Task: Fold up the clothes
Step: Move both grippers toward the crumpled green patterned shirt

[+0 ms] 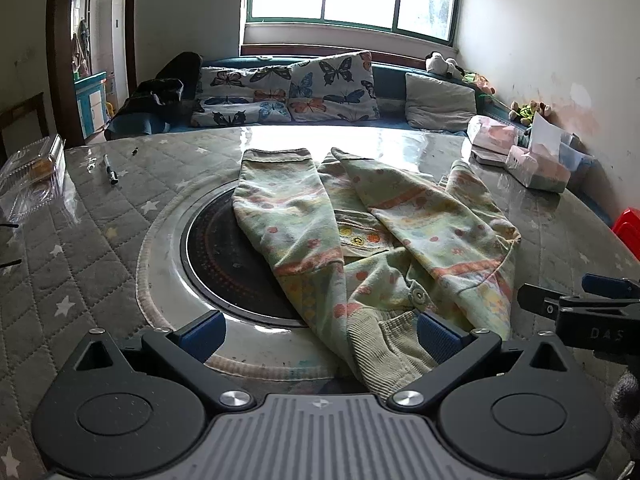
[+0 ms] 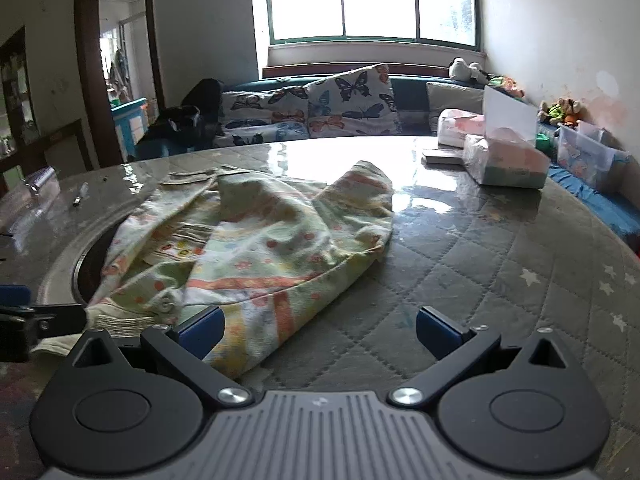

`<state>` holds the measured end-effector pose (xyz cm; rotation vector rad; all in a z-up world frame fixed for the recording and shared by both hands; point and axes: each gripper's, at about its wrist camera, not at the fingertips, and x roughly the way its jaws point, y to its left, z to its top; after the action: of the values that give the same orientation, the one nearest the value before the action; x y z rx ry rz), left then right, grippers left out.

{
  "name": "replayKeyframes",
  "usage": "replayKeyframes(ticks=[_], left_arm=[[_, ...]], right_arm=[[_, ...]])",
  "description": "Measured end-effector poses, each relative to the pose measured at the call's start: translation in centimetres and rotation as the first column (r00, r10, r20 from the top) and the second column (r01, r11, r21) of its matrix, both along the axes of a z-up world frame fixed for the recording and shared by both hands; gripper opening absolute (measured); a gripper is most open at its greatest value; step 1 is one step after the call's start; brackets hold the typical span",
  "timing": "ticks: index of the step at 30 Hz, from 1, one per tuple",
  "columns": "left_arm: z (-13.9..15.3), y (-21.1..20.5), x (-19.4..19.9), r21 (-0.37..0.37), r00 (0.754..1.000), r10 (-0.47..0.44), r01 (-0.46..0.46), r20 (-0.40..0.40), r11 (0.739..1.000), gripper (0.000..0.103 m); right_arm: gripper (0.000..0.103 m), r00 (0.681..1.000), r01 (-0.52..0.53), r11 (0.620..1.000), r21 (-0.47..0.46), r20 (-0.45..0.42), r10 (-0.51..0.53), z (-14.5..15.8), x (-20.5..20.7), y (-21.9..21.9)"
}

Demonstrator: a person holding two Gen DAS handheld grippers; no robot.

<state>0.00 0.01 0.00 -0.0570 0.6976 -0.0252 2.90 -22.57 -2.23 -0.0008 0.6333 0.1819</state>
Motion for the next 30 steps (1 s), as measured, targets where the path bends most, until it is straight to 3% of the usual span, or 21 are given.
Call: replayKeyframes(ticks=[5, 9, 30], left_arm=[[0.1, 0.1, -0.1, 0.012, 1.000, 0.004, -0.003, -0.007, 1.000, 0.103], [-0.8, 0.0, -0.2, 0.017, 1.000, 0.017, -0.017, 0.001, 1.000, 0.103], [-0.5, 0.3, 2.8, 0.050, 0.999, 0.035, -0.034, -0.024, 0.998, 0.103]], right_arm=[[0.103, 1.000, -0.009, 0.999, -0.045, 0.024, 0.010, 0.3, -0.6, 1.3], [0.103, 1.000, -0.022, 1.000, 0.019, 0.010, 0.022, 0.3, -0.6, 0.4], [0.095, 0.997, -0.077, 0.997, 0.013, -0.030, 0.077, 0.5, 0.6, 1.5]])
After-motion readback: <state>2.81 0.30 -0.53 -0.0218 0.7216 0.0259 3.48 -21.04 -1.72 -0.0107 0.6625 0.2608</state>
